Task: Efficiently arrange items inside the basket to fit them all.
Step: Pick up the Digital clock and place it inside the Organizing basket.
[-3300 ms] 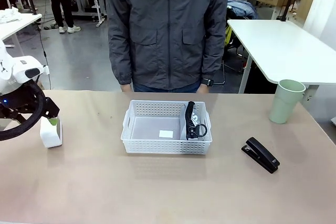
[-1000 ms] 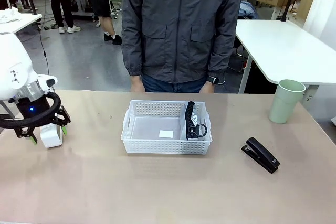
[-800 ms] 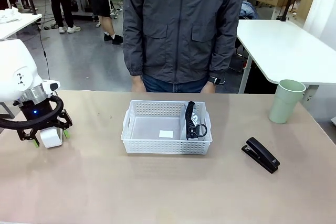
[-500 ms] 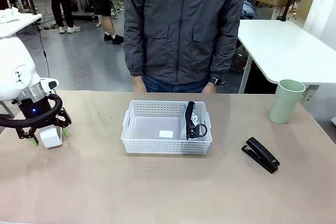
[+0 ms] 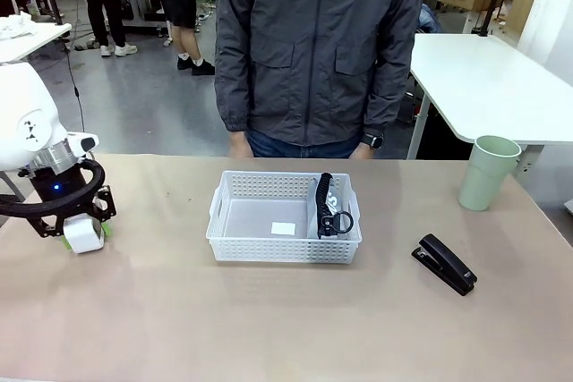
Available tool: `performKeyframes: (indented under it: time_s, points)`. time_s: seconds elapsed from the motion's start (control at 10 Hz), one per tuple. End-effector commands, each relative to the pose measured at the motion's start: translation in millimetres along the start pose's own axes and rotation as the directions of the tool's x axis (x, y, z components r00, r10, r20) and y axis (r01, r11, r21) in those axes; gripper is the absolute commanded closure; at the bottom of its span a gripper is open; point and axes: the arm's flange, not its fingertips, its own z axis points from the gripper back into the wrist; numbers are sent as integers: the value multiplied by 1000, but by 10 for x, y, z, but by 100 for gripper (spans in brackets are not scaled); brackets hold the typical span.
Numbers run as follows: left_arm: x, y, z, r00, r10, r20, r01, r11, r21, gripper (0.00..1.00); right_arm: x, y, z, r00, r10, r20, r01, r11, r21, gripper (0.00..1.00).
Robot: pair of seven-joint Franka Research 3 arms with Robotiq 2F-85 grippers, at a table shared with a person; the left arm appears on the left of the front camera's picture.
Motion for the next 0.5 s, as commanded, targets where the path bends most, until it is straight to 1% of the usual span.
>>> performKeyframes:
  time_s: [0.0, 0.2, 0.3, 0.4]
  points:
    - [11, -4, 44, 1000, 10, 16, -11, 1000, 6, 100, 26, 12, -6, 999, 30, 12, -30, 999, 17, 0]
    - [23, -8, 39, 1000, 4, 20, -4, 1000, 7, 100, 26, 12, -6, 999, 30, 12, -30, 999, 17, 0]
    - [27, -5, 39, 1000, 0, 22, -1, 1000, 9, 97, 26, 12, -6, 999, 30, 12, -30, 999, 17, 0]
    - [24, 2, 48, 1000, -2, 23, 2, 1000, 6, 100, 26, 12, -6, 999, 30, 12, -30, 999, 17, 0]
